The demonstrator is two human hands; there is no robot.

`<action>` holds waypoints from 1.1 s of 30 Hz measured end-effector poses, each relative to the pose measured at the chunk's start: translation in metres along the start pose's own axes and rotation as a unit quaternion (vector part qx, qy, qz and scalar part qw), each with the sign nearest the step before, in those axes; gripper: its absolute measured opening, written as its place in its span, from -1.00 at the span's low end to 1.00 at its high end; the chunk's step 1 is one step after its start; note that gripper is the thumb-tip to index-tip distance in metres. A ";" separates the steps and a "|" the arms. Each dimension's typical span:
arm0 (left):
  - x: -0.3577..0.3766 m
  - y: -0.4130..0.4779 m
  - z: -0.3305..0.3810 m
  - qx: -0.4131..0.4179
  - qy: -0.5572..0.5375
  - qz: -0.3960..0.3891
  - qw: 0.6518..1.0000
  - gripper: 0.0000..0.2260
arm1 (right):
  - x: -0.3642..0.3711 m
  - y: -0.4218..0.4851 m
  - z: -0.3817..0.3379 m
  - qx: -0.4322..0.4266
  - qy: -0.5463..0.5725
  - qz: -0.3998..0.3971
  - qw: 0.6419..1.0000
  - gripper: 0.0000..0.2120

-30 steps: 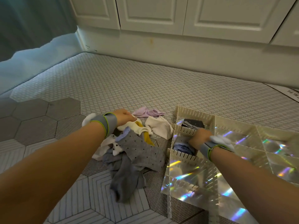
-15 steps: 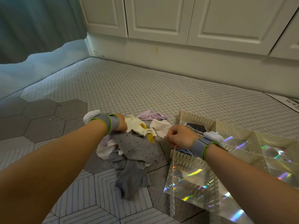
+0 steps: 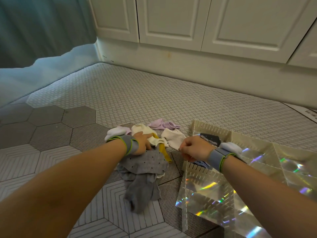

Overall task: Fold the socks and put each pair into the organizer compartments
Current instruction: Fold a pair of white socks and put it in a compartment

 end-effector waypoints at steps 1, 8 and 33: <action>-0.001 0.000 0.005 0.003 0.011 -0.006 1.000 -0.51 | 0.000 0.000 0.000 -0.003 0.002 -0.001 1.000 -0.85; -0.031 0.001 0.017 -0.019 -0.298 0.210 0.931 -0.63 | -0.003 0.005 -0.002 -0.027 -0.019 0.000 0.999 -0.73; -0.030 0.023 -0.035 -0.153 -0.513 0.235 0.811 -0.68 | -0.036 0.024 -0.034 -0.037 0.554 0.052 0.830 -0.78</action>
Point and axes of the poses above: each hand's wrist, its own y-axis towards the middle knuckle, its own x-axis out of the palm, z = x × y, the point moved 1 cm from there along y, towards the middle knuckle, and after that the axes turned 9 degrees about x, right-handed, at the moved point
